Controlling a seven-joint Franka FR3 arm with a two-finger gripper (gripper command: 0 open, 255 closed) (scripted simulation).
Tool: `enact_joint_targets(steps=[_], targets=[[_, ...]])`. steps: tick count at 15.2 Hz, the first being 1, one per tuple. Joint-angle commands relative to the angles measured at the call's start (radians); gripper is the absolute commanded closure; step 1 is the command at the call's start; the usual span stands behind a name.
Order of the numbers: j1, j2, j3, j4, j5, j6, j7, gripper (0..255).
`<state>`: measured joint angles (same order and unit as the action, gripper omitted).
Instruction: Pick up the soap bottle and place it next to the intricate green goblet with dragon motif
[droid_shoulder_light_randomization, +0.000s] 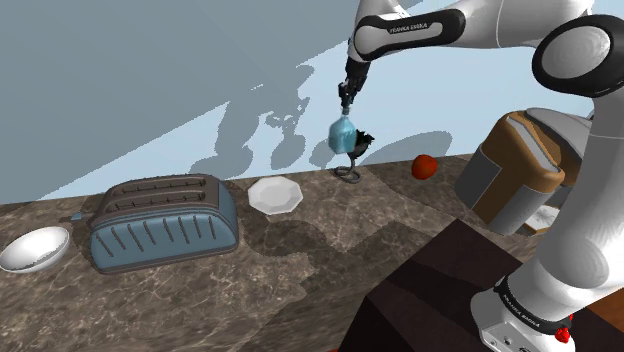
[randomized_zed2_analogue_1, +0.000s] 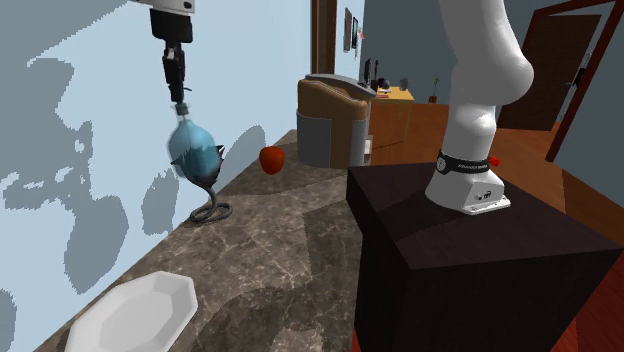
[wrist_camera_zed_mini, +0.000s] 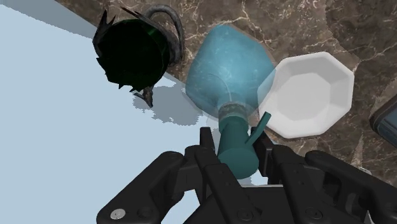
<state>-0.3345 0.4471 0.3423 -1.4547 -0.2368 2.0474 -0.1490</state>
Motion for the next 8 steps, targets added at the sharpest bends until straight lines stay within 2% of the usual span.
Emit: enact_joint_targets(steps=[1,8], targets=[[0.0,0.004,-0.002,-0.02,-0.004,0.025,0.005,255],[0.0,0.027,-0.009,-0.081,-0.018,0.107,0.019,255]])
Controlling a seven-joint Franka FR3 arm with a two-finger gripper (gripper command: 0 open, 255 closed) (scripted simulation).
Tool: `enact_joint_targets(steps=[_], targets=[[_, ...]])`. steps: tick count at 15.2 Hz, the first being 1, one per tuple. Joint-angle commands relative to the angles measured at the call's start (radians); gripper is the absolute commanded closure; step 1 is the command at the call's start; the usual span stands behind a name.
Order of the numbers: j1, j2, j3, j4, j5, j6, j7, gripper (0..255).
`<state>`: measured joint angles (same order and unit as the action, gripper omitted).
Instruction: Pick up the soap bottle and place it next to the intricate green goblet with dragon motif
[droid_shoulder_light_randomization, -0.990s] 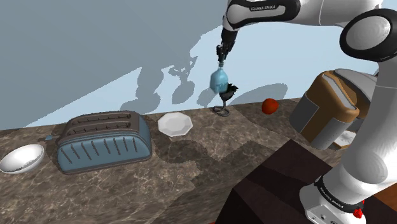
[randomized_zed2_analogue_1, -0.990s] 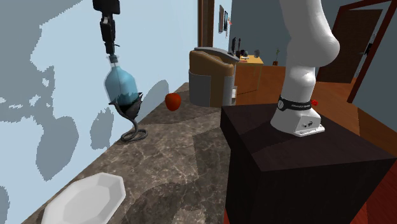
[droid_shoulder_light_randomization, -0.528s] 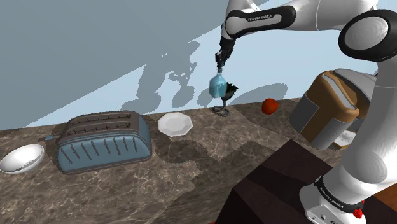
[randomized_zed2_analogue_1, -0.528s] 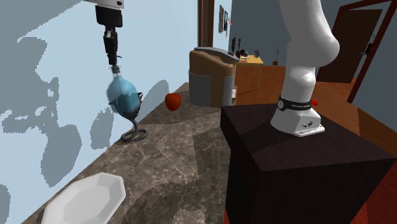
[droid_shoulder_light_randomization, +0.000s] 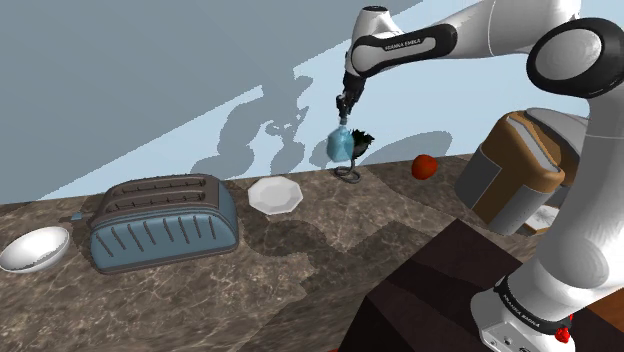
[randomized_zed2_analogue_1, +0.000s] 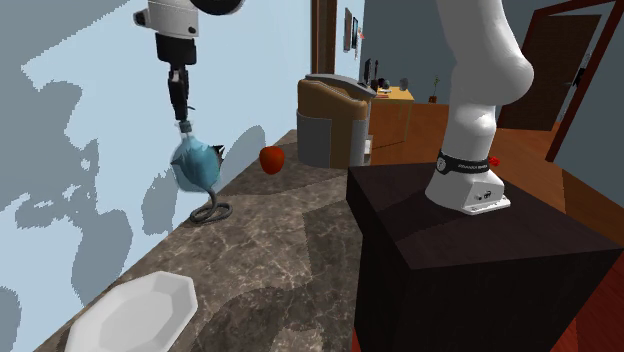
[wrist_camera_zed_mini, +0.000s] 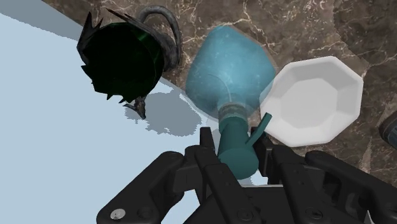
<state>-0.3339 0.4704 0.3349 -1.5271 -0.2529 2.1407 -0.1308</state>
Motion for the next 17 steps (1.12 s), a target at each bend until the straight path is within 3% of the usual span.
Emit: enact_joint_targets(steps=[1,17], targets=[[-0.001,0.008,-0.003,-0.016,-0.005,0.025,0.003,255],[0.011,0.096,-0.03,-0.1,-0.052,0.192,0.043,255]])
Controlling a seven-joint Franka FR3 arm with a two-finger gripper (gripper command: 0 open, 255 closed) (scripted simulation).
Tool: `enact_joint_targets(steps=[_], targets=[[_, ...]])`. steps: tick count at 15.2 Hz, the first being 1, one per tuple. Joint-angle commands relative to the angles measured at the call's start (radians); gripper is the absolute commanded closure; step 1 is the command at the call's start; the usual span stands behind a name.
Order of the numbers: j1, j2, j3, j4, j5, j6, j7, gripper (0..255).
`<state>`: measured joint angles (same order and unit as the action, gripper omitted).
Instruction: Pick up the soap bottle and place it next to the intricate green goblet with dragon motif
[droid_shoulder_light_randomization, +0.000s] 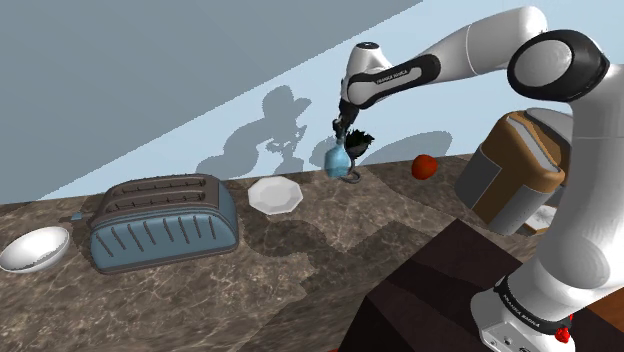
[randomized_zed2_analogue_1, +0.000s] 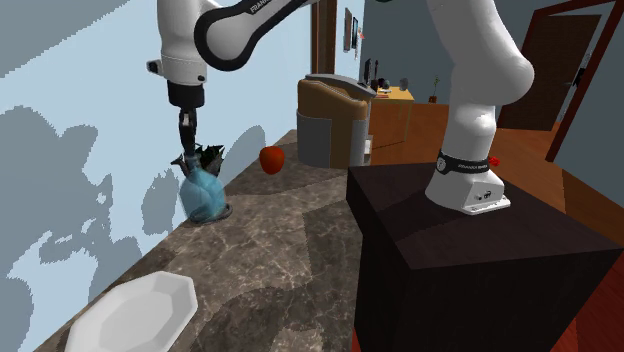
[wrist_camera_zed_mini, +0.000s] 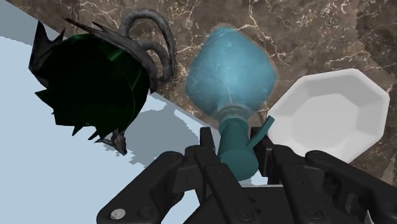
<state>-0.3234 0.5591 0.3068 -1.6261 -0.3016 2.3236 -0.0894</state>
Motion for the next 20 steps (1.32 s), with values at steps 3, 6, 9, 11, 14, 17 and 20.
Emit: enact_joint_targets(steps=[3,6,9,11,14,17,20], targets=[[0.005,0.028,-0.009,-0.01,-0.013,0.038,0.01,255],[0.009,0.05,-0.016,-0.016,-0.024,0.066,0.018,255],[0.014,0.074,-0.024,-0.02,-0.034,0.093,0.026,255],[0.018,0.09,-0.03,-0.022,-0.041,0.111,0.032,255],[0.023,0.116,-0.038,-0.023,-0.051,0.137,0.04,255],[0.026,0.129,-0.043,-0.022,-0.056,0.15,0.044,255],[0.026,0.129,-0.043,-0.022,-0.056,0.15,0.044,255]])
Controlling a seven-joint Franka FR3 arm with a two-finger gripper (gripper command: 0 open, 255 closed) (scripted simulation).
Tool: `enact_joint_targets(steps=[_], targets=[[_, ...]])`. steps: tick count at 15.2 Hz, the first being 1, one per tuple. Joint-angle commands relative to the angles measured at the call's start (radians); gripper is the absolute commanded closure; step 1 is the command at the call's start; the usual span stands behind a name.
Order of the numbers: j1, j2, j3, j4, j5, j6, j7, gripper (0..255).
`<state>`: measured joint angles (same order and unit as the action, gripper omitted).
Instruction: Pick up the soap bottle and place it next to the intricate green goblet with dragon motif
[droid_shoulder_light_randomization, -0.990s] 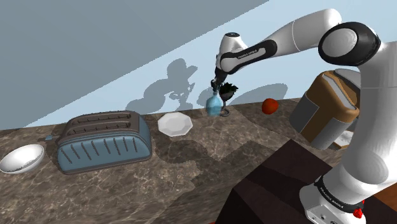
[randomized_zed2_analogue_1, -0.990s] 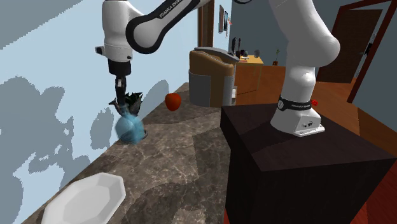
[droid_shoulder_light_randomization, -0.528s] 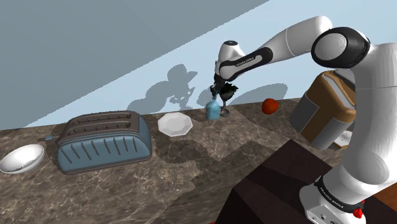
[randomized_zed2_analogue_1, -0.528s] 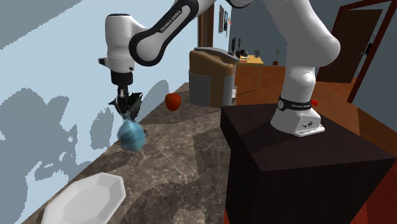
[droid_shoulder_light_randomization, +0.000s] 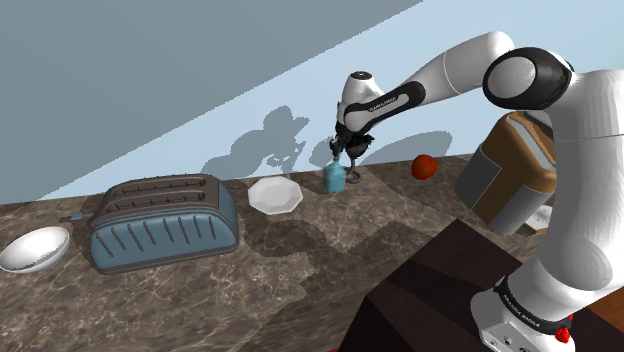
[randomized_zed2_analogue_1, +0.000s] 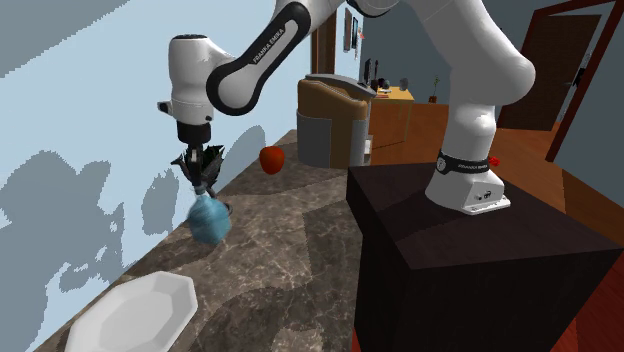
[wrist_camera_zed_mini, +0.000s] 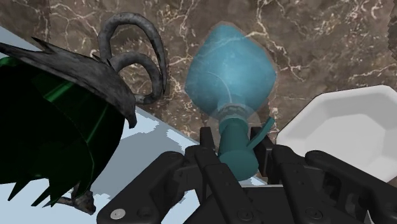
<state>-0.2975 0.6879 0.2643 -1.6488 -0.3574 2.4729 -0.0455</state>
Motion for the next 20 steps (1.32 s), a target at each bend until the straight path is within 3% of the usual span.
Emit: enact_joint_targets(steps=[1,3,4,9,13,20], targets=[[0.0,0.0,0.0,0.001,0.0,0.0,0.0,255],[0.0,0.0,0.0,0.001,0.0,0.0,0.0,255],[0.0,0.0,0.0,0.0,0.0,0.001,0.0,0],[0.0,0.0,0.0,0.001,0.0,0.0,0.0,0],[-0.019,-0.103,0.029,-0.038,0.031,-0.064,-0.017,0],[-0.019,-0.103,0.028,-0.038,0.031,-0.064,-0.017,0]])
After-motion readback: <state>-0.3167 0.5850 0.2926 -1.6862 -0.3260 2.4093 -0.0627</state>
